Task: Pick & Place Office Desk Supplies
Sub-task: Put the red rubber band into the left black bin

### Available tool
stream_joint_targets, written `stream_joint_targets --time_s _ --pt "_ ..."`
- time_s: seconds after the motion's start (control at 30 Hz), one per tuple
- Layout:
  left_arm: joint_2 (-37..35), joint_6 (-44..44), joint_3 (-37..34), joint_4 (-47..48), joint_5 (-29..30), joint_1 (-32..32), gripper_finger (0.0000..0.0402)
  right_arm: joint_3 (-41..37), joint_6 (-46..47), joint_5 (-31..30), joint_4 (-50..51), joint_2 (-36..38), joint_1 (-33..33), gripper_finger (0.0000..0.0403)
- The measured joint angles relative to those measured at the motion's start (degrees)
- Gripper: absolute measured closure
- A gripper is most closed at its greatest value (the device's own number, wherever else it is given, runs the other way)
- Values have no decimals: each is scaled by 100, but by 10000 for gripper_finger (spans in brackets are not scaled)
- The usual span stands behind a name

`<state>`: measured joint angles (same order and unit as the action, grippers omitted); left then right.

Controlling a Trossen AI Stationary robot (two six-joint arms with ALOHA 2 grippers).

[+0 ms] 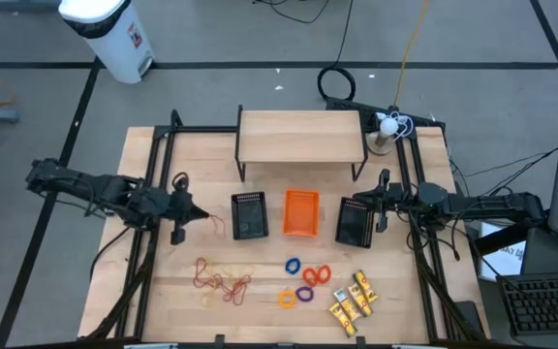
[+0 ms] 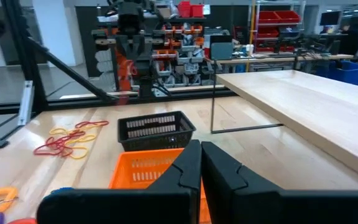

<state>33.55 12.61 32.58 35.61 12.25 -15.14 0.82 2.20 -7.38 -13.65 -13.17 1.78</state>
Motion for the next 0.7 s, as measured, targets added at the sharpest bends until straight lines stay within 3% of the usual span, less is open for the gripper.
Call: stream_joint_targets --time_s 0.17,0.33,0.47,0.7 --pt "-347 51 -159 -196 38 9 401 -1 6 -11 -3 0 2 399" --pt "-232 124 -44 -678 394 40 401 -1 8 -11 -4 1 2 399" --pt "312 149 177 -1047 447 266 401 -1 9 -11 -4 0 2 399" --pt "1946 93 860 -1105 124 908 401 0 11 -11 -2 0 2 399"
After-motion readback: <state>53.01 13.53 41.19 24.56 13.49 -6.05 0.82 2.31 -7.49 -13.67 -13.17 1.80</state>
